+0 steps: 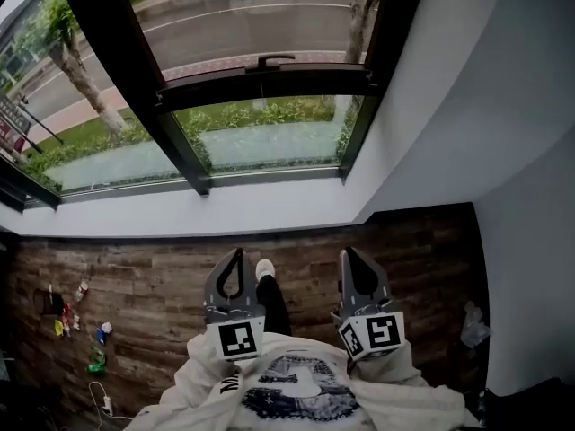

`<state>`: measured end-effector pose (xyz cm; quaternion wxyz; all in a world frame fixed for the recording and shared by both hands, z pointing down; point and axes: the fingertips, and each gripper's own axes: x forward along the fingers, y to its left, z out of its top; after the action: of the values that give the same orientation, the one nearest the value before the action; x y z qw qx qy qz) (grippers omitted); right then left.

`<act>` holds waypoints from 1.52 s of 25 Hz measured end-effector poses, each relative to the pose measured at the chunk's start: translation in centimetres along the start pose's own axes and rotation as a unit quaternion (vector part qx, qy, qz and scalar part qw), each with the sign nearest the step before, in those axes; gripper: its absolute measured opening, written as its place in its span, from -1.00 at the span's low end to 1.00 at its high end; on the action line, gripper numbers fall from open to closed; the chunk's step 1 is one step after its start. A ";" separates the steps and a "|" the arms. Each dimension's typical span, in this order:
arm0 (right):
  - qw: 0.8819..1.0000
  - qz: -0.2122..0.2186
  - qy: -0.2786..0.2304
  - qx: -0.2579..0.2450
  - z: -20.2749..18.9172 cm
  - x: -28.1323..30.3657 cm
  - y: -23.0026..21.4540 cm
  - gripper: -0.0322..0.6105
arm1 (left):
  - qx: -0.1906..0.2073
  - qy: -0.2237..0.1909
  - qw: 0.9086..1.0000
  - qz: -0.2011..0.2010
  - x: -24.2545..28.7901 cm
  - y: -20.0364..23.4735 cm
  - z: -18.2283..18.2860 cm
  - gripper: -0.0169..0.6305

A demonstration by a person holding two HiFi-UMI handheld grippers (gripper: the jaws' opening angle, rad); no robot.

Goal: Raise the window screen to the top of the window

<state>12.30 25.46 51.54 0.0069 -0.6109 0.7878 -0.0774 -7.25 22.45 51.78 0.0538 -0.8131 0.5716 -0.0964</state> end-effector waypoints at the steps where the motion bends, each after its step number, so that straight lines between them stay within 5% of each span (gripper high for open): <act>1: 1.000 0.000 0.001 -0.001 0.3 2.8 0.0 -0.89 | 0.001 0.002 1.000 0.000 2.4 1.5 -0.2 -0.93; 7: 1.000 0.012 0.005 -0.018 3.5 19.0 0.7 -0.89 | -0.013 -0.003 1.000 0.009 15.3 11.5 1.2 -0.93; 12: 0.999 0.002 -0.007 -0.033 6.0 26.9 -0.2 -0.89 | -0.006 0.008 1.000 0.005 23.3 16.0 1.2 -0.93; 17: 0.999 0.001 0.000 -0.043 7.2 30.8 -2.8 -0.89 | -0.015 0.022 1.000 0.003 28.1 15.8 1.4 -0.93; 22: 0.996 0.028 -0.004 -0.080 7.0 33.9 -5.3 -0.89 | 0.016 0.030 0.999 0.019 31.5 14.5 1.5 -0.93; 27: 0.997 0.044 -0.001 -0.060 7.3 36.4 -7.4 -0.89 | -0.003 0.038 0.998 0.050 33.9 14.8 1.4 -0.93; 33: 0.997 0.037 0.003 -0.068 7.3 39.1 -8.6 -0.89 | 0.005 0.046 0.998 0.032 36.9 15.2 1.2 -0.93; 38: 0.996 0.042 0.020 -0.078 7.0 40.4 -7.3 -0.87 | -0.025 0.045 0.999 0.009 38.3 15.6 0.8 -0.93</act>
<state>9.82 -15.98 49.00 -0.0528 -0.5746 0.8163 -0.0275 -8.87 -18.87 51.52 0.0084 -0.8041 0.5827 -0.1180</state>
